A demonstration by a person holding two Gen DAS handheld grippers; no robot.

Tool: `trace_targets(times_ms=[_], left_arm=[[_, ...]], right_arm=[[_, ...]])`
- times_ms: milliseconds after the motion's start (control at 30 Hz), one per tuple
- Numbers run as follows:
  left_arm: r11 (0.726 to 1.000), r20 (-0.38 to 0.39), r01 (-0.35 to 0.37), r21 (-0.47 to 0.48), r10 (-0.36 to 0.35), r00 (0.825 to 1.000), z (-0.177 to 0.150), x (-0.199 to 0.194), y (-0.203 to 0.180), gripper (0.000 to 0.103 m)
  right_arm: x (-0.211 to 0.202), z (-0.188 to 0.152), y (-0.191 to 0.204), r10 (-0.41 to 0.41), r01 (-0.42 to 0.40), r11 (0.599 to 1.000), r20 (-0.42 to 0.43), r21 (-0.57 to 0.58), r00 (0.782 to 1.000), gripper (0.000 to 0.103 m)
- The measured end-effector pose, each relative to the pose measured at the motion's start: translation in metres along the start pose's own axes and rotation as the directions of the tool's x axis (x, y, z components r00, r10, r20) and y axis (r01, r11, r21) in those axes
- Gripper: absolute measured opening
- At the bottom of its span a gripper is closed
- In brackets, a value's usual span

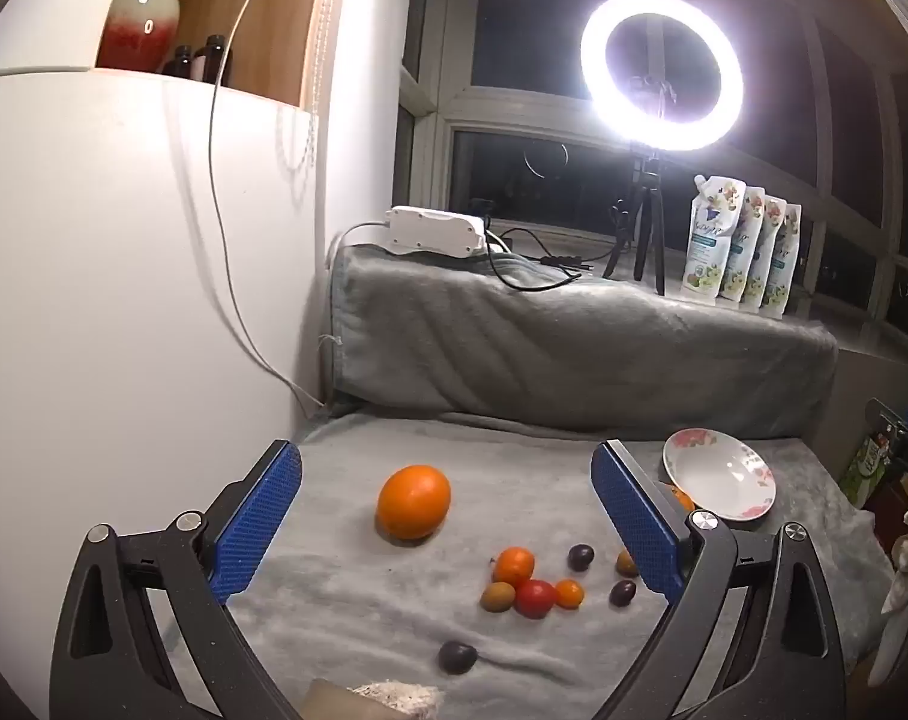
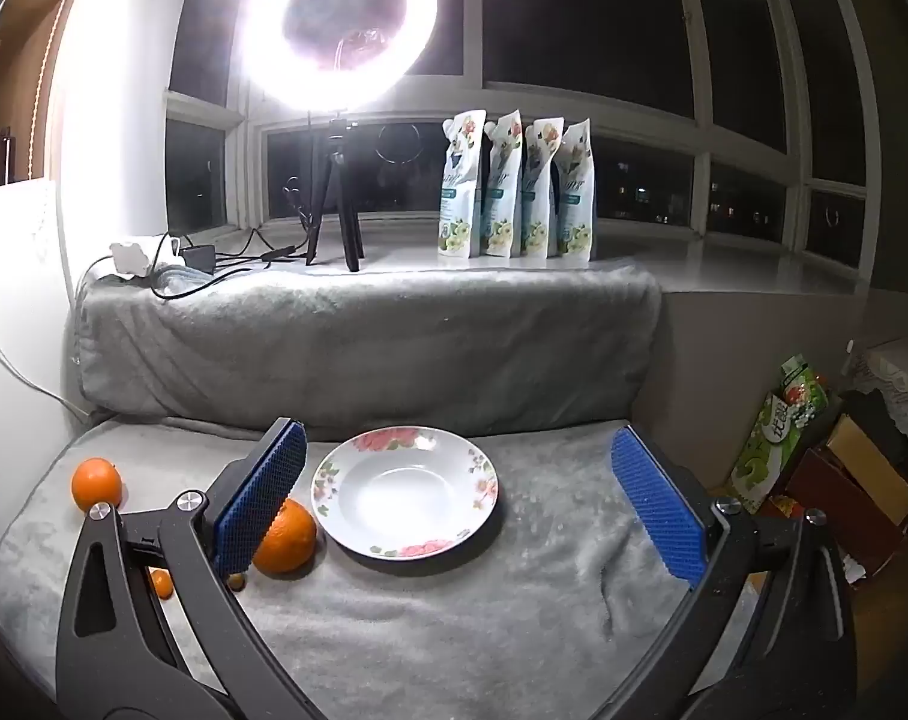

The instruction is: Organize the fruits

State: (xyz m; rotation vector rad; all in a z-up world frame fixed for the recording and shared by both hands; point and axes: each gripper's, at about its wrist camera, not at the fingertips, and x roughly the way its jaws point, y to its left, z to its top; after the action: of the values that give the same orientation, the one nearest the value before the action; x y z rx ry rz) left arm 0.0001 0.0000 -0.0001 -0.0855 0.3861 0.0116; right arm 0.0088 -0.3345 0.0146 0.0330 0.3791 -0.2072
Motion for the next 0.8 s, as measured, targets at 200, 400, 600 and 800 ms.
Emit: trace_targets(times_ms=[200,400,600,800], left_arm=[[1.000,-0.017,0.004,-0.017,-0.004,1.000,0.001,-0.002,0.004,0.097],[1.000,-0.026,-0.012,-0.012,0.012,1.000,-0.004,0.006,0.007,0.097],[1.000,-0.028,-0.009,-0.010,0.009,1.000,-0.003,0.008,0.008,0.097],[1.000,-0.027,-0.008,-0.010,0.008,1.000,-0.005,0.008,0.008,0.097]], right_arm=[[0.001,0.000,-0.001,-0.012,0.012,1.000,-0.020,-0.013,1.000,0.103],[-0.001,-0.001,0.002,-0.019,0.018,1.000,-0.009,-0.009,1.000,0.103],[-0.003,0.000,0.001,-0.014,0.014,1.000,-0.010,0.002,1.000,0.103],[-0.003,0.000,0.000,-0.016,0.016,1.000,-0.002,0.006,1.000,0.103]])
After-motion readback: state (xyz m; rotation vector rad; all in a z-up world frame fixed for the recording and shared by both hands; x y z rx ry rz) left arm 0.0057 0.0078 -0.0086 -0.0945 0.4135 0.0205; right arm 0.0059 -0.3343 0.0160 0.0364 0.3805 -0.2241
